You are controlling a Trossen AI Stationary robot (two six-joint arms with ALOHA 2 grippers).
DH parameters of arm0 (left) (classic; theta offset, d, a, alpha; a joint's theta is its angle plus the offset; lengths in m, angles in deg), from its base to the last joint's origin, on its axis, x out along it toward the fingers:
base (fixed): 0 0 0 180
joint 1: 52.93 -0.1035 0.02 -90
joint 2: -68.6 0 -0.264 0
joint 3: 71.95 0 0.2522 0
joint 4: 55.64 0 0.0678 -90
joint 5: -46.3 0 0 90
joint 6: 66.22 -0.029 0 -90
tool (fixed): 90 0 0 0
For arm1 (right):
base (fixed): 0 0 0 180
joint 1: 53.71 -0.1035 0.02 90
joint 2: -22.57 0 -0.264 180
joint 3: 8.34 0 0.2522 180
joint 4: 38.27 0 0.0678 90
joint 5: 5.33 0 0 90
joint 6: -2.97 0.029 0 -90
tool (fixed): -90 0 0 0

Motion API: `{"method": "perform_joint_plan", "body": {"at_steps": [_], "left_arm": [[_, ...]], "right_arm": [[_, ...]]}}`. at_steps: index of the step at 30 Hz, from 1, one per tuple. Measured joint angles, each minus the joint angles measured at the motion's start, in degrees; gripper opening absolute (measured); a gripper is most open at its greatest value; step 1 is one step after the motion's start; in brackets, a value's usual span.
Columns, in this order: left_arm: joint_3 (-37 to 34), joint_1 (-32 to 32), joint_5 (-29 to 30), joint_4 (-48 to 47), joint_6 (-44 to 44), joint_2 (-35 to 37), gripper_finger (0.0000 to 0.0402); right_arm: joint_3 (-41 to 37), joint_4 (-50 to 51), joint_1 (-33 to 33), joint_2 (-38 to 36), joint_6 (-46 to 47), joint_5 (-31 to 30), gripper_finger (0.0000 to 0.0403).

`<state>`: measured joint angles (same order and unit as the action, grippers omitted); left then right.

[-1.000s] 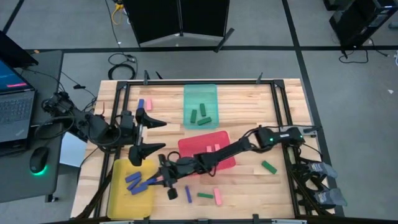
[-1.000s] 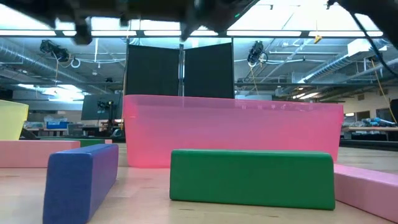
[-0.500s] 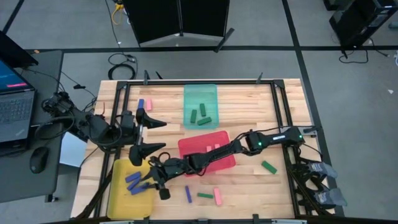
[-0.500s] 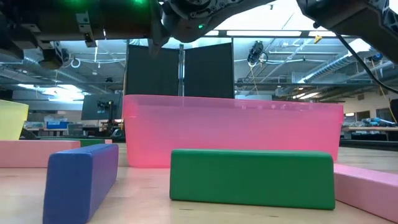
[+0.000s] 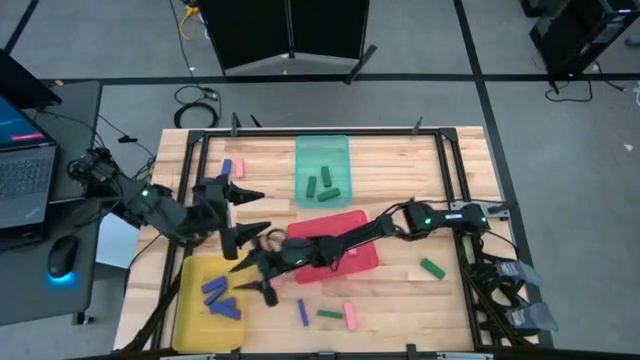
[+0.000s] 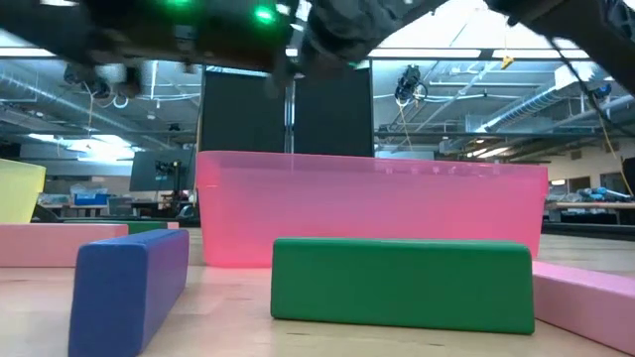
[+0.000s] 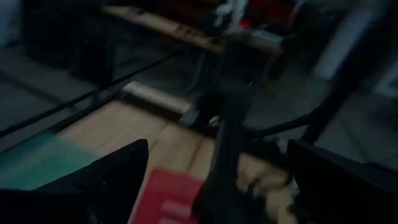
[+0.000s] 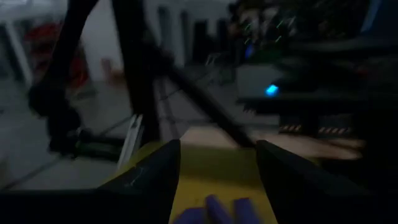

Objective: Sort blocks
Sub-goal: Put the green block into the green bin

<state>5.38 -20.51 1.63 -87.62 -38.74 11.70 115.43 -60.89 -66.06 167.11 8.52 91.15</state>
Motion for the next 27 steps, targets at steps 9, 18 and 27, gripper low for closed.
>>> {"method": "perform_joint_plan", "body": {"at_steps": [9, 18, 27], "left_arm": [[-0.04, -3.16, -2.86, -17.42, 15.20, -6.80, 0.0391], [-0.04, -10.79, -24.79, -26.18, 19.32, -20.60, 0.0391], [-0.04, -12.35, -33.49, -30.86, 7.38, -31.57, 0.0391]], "right_arm": [[-42.69, -24.09, 1.22, -23.83, -1.36, -11.23, 0.0206], [-72.67, -34.04, -2.62, -49.09, -7.64, -26.58, 0.0206], [-87.74, -34.91, -9.84, -67.71, -11.04, -39.08, 0.0206]]}}
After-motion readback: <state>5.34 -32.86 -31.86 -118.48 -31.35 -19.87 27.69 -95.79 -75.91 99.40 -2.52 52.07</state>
